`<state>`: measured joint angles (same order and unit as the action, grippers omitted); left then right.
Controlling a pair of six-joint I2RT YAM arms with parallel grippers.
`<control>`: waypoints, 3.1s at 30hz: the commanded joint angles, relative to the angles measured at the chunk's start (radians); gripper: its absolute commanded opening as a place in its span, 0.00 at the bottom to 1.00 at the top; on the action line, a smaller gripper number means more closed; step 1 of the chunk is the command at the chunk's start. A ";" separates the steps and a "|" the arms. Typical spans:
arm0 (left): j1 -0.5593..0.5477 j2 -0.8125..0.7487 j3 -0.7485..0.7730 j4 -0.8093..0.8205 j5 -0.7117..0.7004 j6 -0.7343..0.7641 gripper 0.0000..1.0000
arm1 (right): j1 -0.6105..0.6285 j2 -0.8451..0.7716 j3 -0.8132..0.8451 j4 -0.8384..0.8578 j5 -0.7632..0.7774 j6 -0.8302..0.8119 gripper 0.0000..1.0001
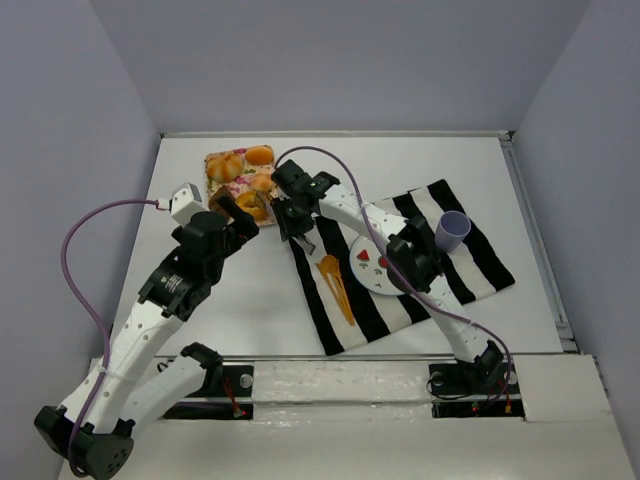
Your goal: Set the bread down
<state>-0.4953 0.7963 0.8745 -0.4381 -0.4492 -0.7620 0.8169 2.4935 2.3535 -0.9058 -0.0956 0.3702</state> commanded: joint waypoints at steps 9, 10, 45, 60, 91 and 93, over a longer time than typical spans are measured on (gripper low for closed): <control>0.008 -0.017 -0.012 0.039 -0.017 0.013 0.99 | 0.001 -0.214 -0.094 0.114 0.085 -0.011 0.07; 0.006 -0.019 -0.009 0.044 -0.016 0.015 0.99 | 0.001 -0.266 -0.133 0.140 0.089 -0.011 0.07; 0.009 0.087 -0.068 0.193 0.179 0.069 0.99 | -0.071 -1.398 -1.495 0.019 0.267 0.415 0.36; 0.009 0.090 -0.057 0.190 0.182 0.072 0.99 | -0.071 -1.421 -1.363 -0.025 0.396 0.377 0.52; 0.009 -0.175 -0.095 0.018 0.061 -0.030 0.99 | 0.364 -0.464 -0.775 0.420 0.362 0.309 0.81; 0.011 -0.178 -0.095 0.015 0.058 -0.031 0.99 | 0.364 -0.496 -0.775 0.416 0.375 0.300 0.88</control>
<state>-0.4885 0.6304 0.7895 -0.4267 -0.3569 -0.7765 1.1706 2.0686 1.5394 -0.5079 0.2192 0.6636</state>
